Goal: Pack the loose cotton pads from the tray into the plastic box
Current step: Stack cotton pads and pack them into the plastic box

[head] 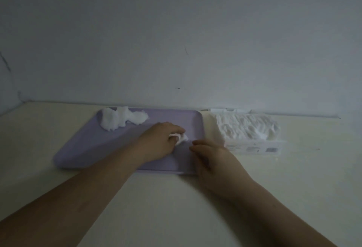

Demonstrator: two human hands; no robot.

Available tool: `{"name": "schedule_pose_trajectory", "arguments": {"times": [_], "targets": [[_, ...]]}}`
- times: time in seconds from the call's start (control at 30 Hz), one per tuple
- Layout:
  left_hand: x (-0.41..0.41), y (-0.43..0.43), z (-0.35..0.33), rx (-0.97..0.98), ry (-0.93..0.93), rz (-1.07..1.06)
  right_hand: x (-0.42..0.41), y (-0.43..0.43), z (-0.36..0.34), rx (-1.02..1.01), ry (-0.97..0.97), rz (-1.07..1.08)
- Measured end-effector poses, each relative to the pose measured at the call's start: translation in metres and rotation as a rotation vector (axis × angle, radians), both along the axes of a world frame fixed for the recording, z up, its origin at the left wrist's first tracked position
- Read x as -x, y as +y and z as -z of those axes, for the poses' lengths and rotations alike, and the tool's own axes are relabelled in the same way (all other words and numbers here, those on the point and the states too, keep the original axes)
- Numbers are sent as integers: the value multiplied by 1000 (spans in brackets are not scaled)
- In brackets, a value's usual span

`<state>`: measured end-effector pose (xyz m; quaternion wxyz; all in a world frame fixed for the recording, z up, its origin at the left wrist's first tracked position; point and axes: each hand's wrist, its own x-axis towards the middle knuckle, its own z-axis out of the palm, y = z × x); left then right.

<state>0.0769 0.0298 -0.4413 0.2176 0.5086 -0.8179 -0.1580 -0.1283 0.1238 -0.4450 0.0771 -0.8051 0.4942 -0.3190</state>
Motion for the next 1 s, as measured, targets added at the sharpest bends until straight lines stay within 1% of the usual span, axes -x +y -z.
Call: {"name": "schedule_pose_trajectory", "arguments": {"times": [0.03, 0.13, 0.17, 0.3, 0.37, 0.43, 0.57, 0.63, 0.7, 0.73, 0.77, 0.8, 0.83, 0.9, 0.93, 0.97, 1.0], "targets": [[-4, 6, -3, -22, 37, -11, -1, -1, 1, -13, 9, 22], [-17, 19, -7, -178, 214, -101, -10, -7, -3, -88, 50, 89], [-20, 21, -8, -219, 244, -132, -13, -10, -6, -114, 62, 104], [-28, 20, -5, -243, 315, -168, -30, -28, -14, -226, 50, 102], [-28, 21, -2, -244, 375, -139, -41, -40, -14, -301, -19, 88], [-31, 20, -2, -224, 413, -119, -53, -51, -13, -328, -114, 43], [-57, 15, -9, -209, 411, -31, -72, -69, -18, -397, -288, -89], [-67, 11, -10, -188, 409, -8, -80, -78, -17, -417, -333, -130], [-82, 5, -15, -109, 411, -57, -94, -89, -12, -416, -375, -76], [-92, 0, -17, -31, 402, -125, -100, -94, -10, -401, -412, -17], [-102, -5, -20, 60, 350, -215, -104, -99, -7, -388, -457, 35], [-113, -11, -23, 144, 243, -316, -108, -103, -6, -383, -500, 84], [-123, -17, -25, 177, 108, -399, -112, -104, -6, -391, -547, 120], [-136, -27, -27, 119, -127, -482, -115, -109, -2, -420, -636, 164], [-139, -32, -26, 69, -205, -495, -116, -110, -1, -435, -659, 181], [-141, -36, -24, 14, -248, -497, -116, -111, 1, -443, -675, 192], [-140, -41, -23, -38, -254, -493, -113, -112, 2, -449, -682, 199]]}}
